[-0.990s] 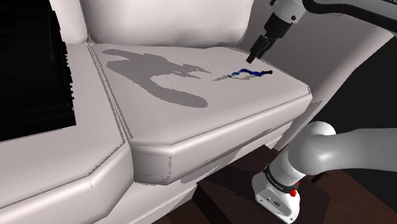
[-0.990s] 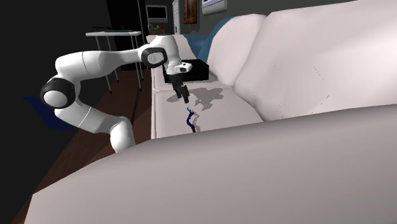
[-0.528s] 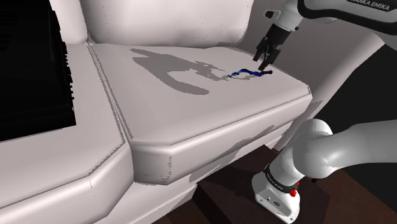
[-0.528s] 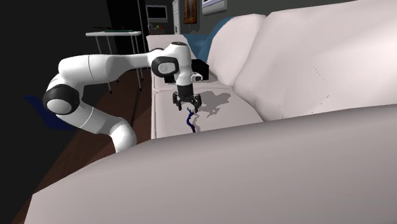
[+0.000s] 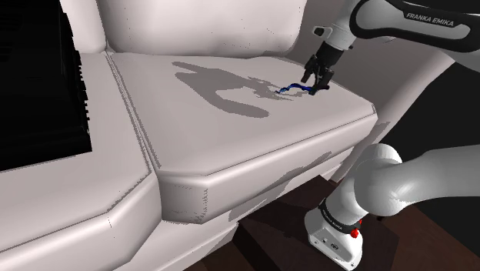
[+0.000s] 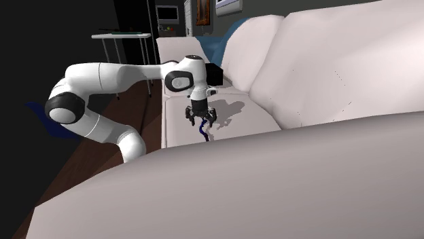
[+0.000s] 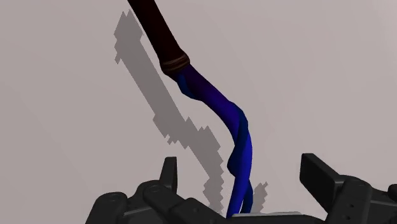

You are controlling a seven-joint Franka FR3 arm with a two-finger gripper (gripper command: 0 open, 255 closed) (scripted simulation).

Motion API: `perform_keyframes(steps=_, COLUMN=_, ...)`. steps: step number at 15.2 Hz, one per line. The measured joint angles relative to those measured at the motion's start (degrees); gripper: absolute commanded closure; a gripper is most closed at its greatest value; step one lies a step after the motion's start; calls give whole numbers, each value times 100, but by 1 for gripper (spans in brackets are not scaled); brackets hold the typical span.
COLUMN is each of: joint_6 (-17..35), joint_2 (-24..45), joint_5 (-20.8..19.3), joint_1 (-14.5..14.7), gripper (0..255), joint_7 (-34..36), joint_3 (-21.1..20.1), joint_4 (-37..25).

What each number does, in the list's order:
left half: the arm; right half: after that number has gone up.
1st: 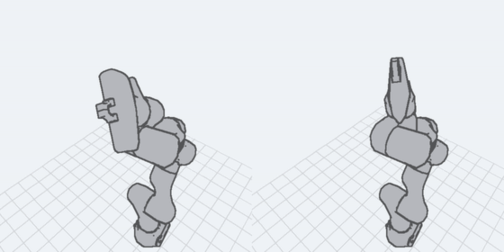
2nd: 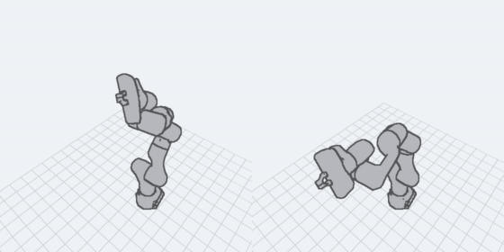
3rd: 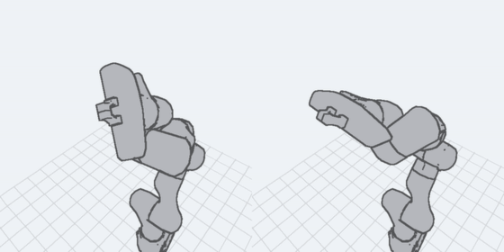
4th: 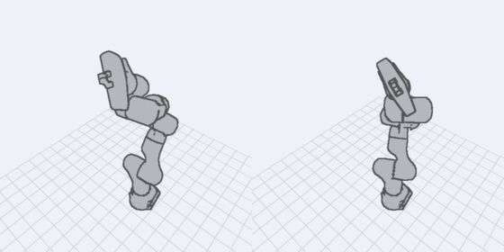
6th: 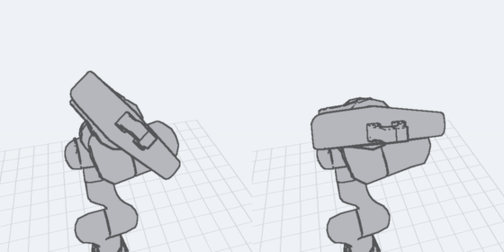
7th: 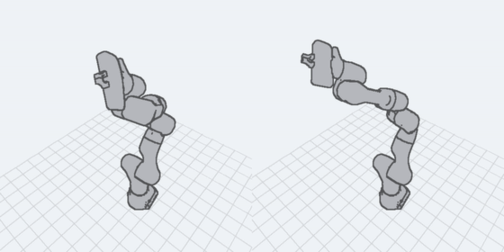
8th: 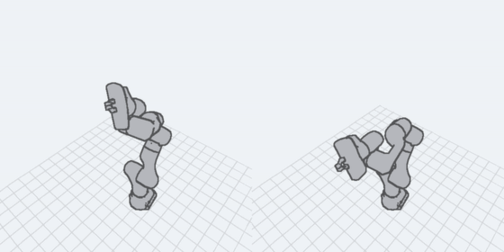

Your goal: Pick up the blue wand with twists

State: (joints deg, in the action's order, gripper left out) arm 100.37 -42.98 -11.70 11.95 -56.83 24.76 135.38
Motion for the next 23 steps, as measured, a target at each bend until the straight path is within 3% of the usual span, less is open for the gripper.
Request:
perform_keyframes(steps=1, joint_6=23, joint_2=-3, joint_5=-3, joint_1=-1, gripper=255, joint_7=0, joint_3=4, joint_4=25)
perform_keyframes(steps=12, joint_6=6, joint_2=-10, joint_5=-3, joint_1=-3, gripper=255, joint_7=-4, joint_3=0, joint_4=11)
perform_keyframes(steps=23, joint_6=-741, joint_2=170, joint_5=144, joint_1=92, gripper=255, joint_7=2, joint_3=-137, joint_4=-912)
